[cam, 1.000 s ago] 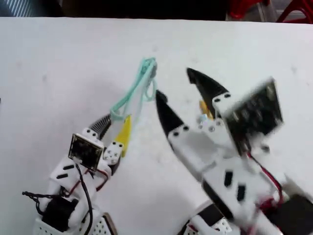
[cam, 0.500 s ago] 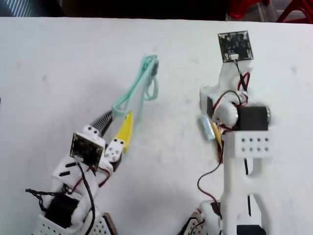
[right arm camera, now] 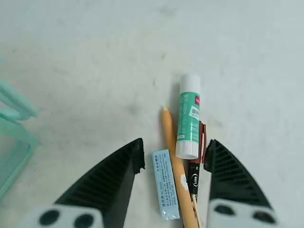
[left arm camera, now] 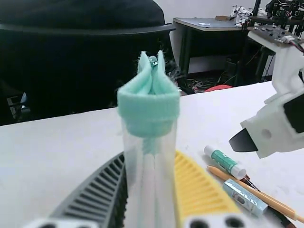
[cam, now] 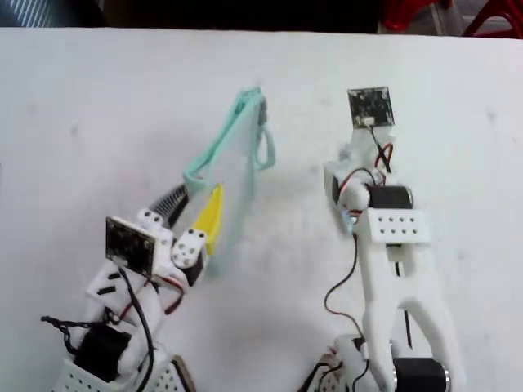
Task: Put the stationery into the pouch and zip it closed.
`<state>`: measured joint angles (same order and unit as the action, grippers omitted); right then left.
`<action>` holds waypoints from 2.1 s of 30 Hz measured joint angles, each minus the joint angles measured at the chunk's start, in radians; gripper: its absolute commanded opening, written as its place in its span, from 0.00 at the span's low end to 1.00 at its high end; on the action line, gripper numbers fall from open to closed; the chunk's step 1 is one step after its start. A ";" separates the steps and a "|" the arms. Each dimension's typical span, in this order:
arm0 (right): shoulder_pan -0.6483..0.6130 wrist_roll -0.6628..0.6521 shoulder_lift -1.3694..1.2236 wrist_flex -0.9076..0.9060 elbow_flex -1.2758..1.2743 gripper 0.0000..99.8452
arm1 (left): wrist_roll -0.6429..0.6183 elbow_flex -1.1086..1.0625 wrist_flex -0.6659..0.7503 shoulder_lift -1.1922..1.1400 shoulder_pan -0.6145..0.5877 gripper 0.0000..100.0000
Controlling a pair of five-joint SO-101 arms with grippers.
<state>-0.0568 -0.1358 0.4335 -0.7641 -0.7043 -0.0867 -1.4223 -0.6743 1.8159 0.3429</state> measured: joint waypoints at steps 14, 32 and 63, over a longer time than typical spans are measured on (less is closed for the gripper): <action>-0.012 0.000 -0.141 0.077 0.000 0.20 | -0.009 0.072 0.092 -0.267 0.000 0.07; -0.028 0.000 -0.150 0.077 0.000 0.20 | 0.011 0.054 0.040 -0.206 0.005 0.13; 0.071 0.000 -0.635 -0.258 0.620 0.17 | 0.011 -0.098 -0.052 -0.035 -0.061 0.21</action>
<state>0.0138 -0.1358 -0.2018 -1.0219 -0.0844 -0.0760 -1.5205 -0.7265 1.7806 0.2816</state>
